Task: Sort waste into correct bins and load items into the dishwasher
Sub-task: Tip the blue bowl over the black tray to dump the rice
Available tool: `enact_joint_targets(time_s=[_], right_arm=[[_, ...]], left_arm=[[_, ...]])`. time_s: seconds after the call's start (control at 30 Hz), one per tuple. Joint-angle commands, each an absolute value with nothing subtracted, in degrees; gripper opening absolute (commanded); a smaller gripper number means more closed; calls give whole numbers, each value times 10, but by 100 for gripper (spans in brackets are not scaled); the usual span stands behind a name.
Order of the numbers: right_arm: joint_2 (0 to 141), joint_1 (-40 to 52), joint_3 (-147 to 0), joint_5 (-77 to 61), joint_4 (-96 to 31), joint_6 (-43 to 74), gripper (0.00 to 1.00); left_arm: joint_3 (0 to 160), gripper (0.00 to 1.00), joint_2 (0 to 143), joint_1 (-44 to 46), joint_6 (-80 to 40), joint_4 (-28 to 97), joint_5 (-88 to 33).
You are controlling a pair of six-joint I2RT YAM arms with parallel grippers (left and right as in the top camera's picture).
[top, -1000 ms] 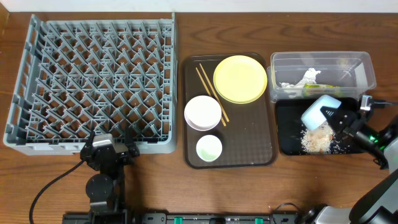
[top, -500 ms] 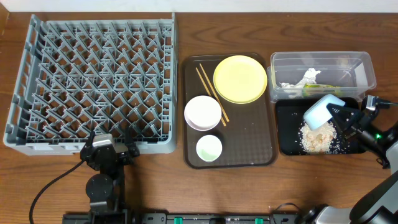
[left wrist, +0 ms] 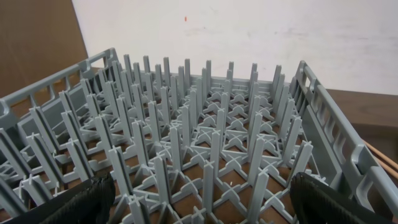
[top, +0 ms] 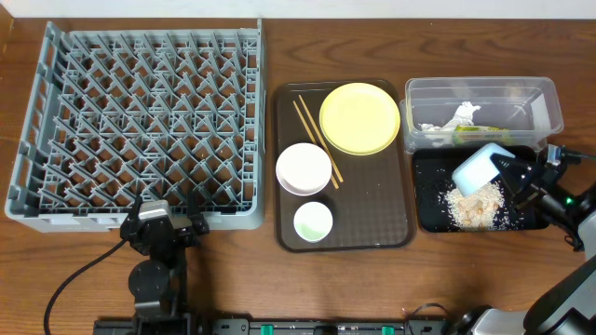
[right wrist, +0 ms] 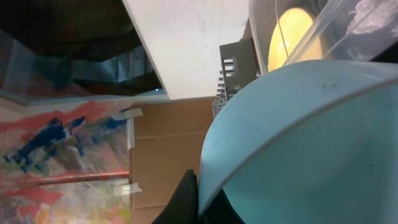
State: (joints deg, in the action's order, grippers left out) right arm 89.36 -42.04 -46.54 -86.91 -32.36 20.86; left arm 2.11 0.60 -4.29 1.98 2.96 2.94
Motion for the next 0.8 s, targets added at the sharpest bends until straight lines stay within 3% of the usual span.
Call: enact_joint_targets(time_s=[0.0, 0.5, 0.77], right_arm=[[885, -431, -464, -877, -308, 229, 1], [884, -426, -464, -894, -248, 276, 1], [875, -292, -469, -894, -177, 295, 1]], left_arm=[[2, 91, 2, -44, 28, 38, 30], [2, 91, 2, -44, 28, 38, 30], [2, 91, 2, -44, 28, 38, 30]])
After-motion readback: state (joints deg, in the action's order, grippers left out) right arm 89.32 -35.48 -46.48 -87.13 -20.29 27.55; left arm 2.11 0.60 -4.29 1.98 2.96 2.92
